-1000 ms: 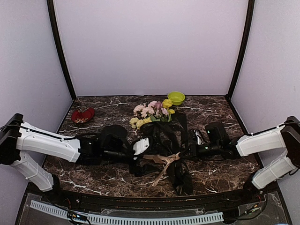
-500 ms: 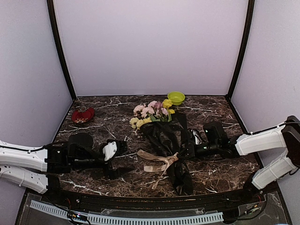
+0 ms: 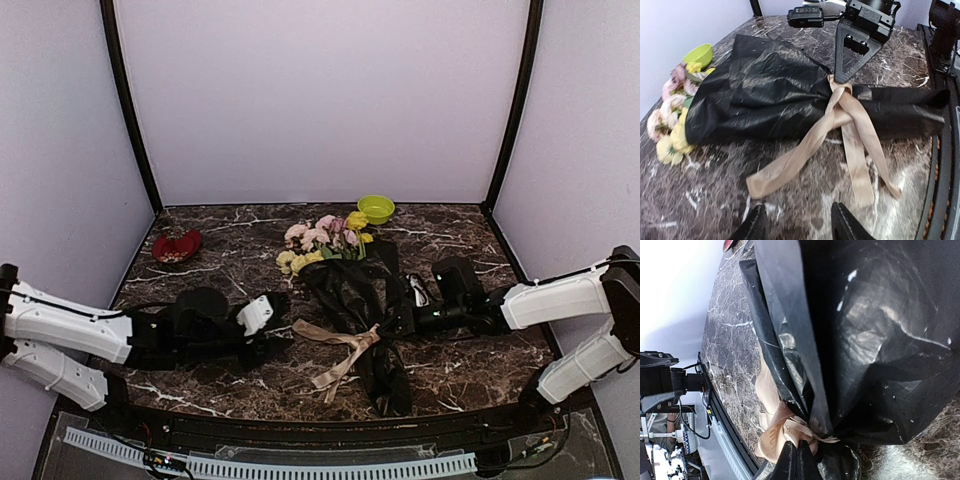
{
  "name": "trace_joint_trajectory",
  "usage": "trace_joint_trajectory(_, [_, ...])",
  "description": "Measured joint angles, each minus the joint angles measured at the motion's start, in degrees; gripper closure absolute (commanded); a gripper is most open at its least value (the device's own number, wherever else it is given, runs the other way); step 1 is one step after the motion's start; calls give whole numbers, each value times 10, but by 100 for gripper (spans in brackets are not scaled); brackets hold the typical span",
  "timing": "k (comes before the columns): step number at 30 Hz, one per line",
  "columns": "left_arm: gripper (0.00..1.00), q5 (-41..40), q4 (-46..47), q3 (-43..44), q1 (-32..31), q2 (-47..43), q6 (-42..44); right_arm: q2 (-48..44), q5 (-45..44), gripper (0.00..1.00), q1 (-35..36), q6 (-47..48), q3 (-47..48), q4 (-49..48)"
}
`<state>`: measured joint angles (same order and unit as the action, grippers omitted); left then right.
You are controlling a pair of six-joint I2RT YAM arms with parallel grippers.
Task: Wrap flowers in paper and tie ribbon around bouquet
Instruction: Adjust the ribbon on the folded bouquet.
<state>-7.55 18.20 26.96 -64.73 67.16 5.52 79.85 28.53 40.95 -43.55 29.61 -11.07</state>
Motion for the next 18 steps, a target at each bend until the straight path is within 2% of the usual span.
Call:
trace_joint_trajectory(5, [53,14,46,209,0,262,37,0,-1,100,1,0,1,4])
trace_joint_trajectory(8, [50,42,62,290,0,355,52,0,-1,100,1,0,1,6])
trace_joint_trajectory(13, [48,102,65,337,0,414,64,0,-1,100,2,1,1,9])
trace_joint_trajectory(18, [64,131,60,365,0,440,65,-2,-1,100,2,3,1,9])
